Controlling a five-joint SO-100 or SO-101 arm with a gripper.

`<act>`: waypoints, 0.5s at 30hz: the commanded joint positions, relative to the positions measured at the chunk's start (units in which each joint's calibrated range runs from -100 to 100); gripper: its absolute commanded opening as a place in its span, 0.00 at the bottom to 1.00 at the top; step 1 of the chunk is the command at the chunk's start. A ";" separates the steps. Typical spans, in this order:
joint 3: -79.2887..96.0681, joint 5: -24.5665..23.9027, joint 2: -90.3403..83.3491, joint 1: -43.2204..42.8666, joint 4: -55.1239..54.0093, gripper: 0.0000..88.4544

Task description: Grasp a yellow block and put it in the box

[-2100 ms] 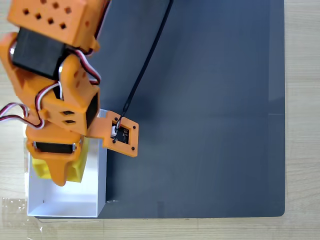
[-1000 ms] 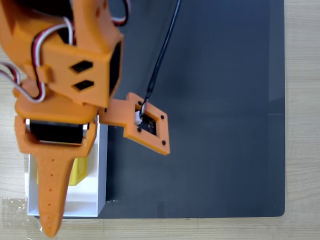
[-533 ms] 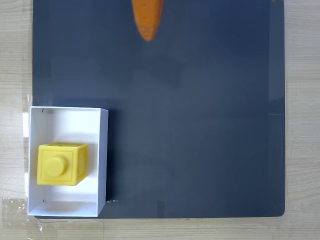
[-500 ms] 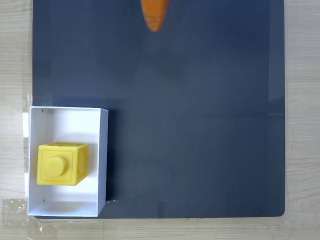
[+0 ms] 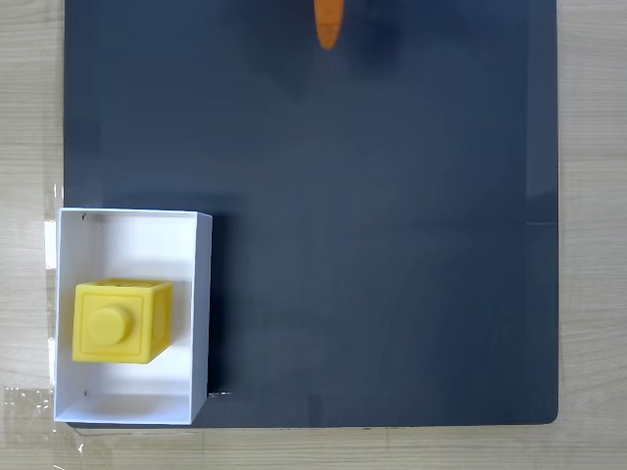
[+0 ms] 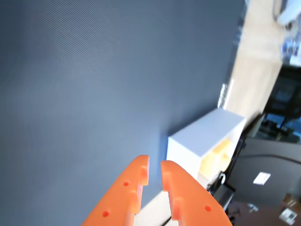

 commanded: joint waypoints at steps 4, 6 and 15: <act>10.20 0.41 -3.45 0.38 -0.87 0.04; 10.29 0.41 -3.45 0.46 -0.87 0.03; 10.29 0.68 -3.45 0.38 -0.96 0.03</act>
